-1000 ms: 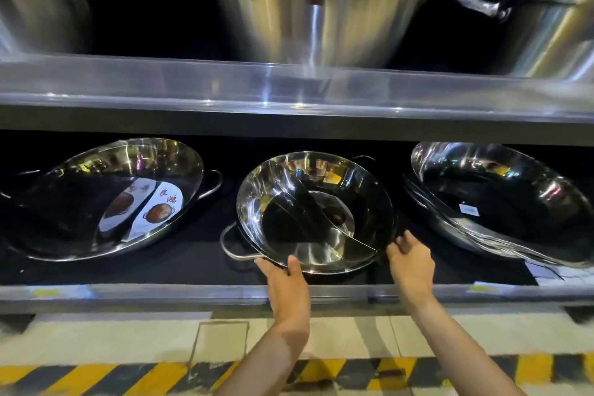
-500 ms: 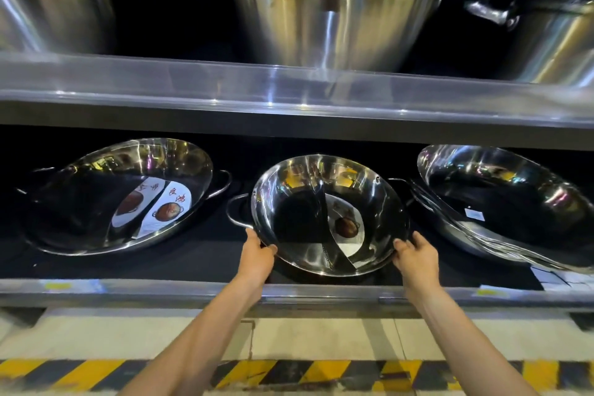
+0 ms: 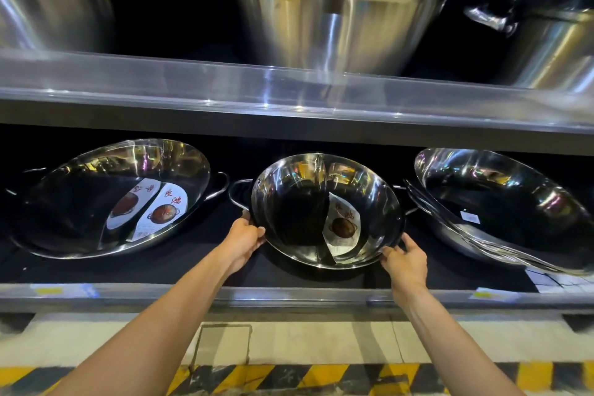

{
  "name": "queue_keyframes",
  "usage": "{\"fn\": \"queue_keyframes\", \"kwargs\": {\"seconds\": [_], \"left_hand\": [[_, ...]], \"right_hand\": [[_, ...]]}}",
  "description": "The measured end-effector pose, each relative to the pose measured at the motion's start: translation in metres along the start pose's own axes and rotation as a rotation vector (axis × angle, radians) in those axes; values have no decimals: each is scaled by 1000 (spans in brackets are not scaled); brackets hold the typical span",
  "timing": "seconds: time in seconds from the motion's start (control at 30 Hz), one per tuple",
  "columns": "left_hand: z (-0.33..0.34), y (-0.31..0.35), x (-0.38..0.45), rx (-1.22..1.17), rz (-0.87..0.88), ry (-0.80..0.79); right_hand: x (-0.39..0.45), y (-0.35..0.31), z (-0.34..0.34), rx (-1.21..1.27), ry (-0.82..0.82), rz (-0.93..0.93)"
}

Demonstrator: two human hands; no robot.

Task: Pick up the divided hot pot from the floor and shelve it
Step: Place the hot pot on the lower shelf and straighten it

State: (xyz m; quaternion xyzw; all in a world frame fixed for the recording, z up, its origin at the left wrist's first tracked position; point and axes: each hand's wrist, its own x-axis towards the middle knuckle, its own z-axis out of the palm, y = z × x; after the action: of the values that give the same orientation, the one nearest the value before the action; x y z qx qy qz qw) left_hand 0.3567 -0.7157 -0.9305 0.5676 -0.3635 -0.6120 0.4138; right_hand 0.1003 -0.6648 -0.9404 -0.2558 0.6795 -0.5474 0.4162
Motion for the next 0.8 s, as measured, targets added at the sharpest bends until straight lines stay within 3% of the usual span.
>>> {"fn": "queue_keyframes", "kwargs": {"seconds": [0.3,0.8], "left_hand": [[5,-14,-10,64,127,-7],[3,-10,0,83,100,-30]], "right_hand": [[13,-11,-6,49,-144,-31],[25,-12,-7,80,-207,16]]}}
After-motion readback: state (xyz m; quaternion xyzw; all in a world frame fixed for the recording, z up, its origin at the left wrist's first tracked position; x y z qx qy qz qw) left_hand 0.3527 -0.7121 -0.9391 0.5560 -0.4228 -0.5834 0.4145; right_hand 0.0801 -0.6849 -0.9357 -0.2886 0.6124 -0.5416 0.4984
